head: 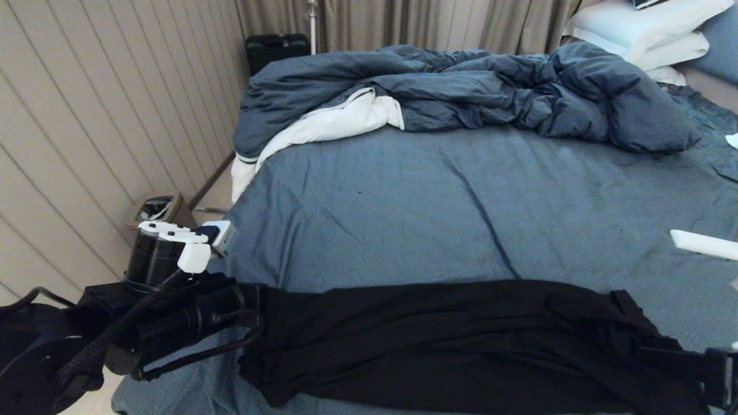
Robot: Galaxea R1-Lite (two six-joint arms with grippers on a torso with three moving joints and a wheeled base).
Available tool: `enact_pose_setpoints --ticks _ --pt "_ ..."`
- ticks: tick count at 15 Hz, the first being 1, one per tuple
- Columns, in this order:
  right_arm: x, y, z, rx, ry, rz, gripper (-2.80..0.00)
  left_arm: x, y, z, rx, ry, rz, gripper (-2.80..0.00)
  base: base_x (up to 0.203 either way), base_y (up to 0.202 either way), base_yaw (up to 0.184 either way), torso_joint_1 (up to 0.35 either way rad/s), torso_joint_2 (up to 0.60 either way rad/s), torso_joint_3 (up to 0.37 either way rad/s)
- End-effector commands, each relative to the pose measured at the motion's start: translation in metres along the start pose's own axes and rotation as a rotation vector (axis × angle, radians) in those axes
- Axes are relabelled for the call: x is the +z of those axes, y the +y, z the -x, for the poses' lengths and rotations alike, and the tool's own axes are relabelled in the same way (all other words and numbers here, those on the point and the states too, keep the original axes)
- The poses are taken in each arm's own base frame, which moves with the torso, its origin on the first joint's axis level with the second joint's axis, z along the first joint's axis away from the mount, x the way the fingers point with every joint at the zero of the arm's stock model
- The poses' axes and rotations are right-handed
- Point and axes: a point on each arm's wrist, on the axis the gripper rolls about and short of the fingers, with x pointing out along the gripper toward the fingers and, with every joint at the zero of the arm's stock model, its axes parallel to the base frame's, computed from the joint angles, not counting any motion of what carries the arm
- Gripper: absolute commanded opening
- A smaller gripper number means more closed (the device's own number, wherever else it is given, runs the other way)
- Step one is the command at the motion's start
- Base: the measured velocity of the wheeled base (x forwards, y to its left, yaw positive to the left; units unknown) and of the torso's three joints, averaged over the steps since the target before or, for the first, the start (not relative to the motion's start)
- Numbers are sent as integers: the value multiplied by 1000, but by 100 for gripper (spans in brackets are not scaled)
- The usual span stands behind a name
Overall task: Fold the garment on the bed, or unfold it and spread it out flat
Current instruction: Fold the black T-shirt
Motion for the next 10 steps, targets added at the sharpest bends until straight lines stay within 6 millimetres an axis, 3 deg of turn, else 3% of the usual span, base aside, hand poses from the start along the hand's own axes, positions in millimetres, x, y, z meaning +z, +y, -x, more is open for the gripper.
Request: enact_pose_setpoints --ticks 1,6,10 --pt "0 -1 -2 7 9 -2 0 0 0 0 0 -3 2 -280 0 0 0 0 0 0" --pt "6 0 1 10 13 -7 0 0 0 0 0 -2 2 -280 0 0 0 0 0 0" --pt "40 -15 -11 -5 66 -93 0 -1 -1 0 -2 -1 4 -280 0 0 0 0 0 0"
